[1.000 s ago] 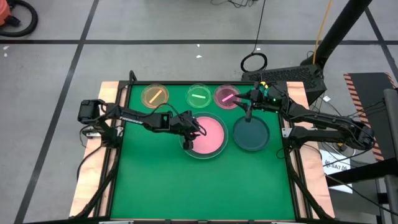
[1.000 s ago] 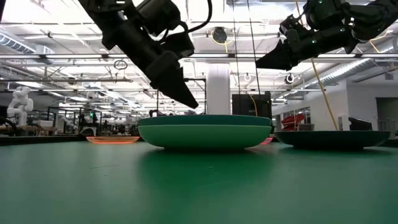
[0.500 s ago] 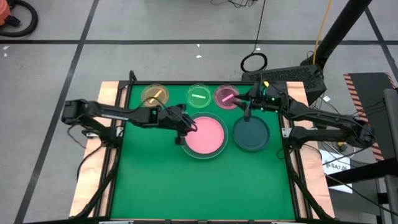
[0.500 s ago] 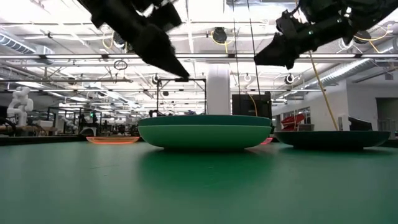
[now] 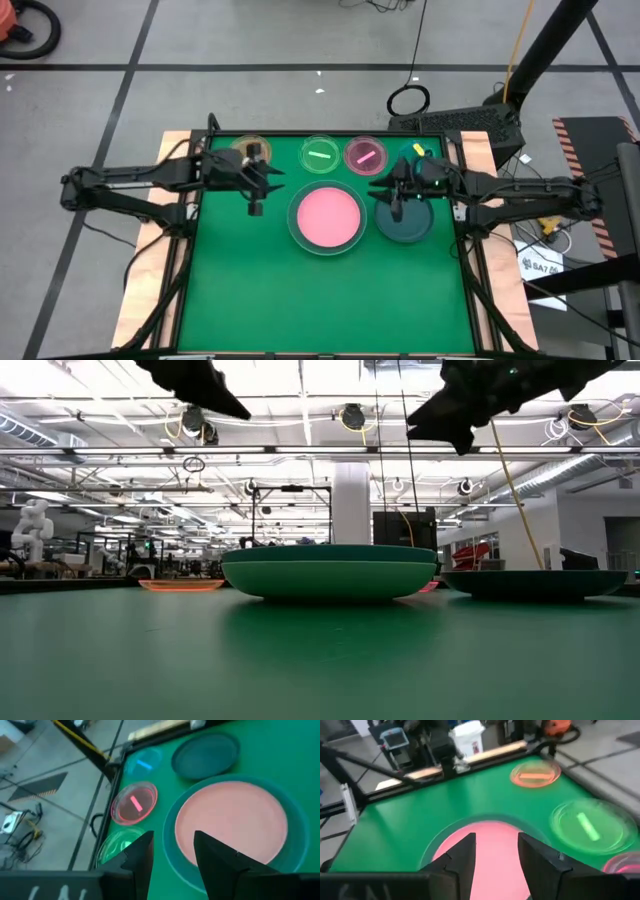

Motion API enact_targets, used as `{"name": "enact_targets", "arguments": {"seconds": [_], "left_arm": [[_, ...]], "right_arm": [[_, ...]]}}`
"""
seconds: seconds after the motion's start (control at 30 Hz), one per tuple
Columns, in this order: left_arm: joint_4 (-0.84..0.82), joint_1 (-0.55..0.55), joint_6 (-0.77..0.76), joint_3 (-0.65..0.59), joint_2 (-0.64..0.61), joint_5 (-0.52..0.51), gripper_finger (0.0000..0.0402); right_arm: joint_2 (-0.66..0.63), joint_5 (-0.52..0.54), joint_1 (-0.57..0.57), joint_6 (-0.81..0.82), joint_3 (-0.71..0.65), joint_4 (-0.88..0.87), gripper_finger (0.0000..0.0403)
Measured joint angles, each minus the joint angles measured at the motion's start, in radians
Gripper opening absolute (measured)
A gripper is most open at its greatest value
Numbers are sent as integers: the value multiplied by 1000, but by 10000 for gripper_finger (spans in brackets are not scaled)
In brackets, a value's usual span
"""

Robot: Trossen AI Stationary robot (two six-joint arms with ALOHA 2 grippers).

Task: Stack plastic plates
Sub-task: Stack the dark blue plate on top of the pink plate

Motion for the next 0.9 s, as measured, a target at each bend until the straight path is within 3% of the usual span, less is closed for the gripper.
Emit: {"name": "enact_targets", "arguments": {"seconds": [0.17,0.4,0.6,0.9], "left_arm": [[61,3,-19,-90,-83,90,149],[276,3,-85,-265,-154,92,149],[265,3,-80,-277,-158,-10,149],[264,3,-59,-277,-158,-136,149]], "right_arm": [[0,58,98,129,0,-109,141],[0,66,203,361,0,-260,141],[7,97,258,445,21,-317,141],[138,242,284,334,224,-447,141]]}}
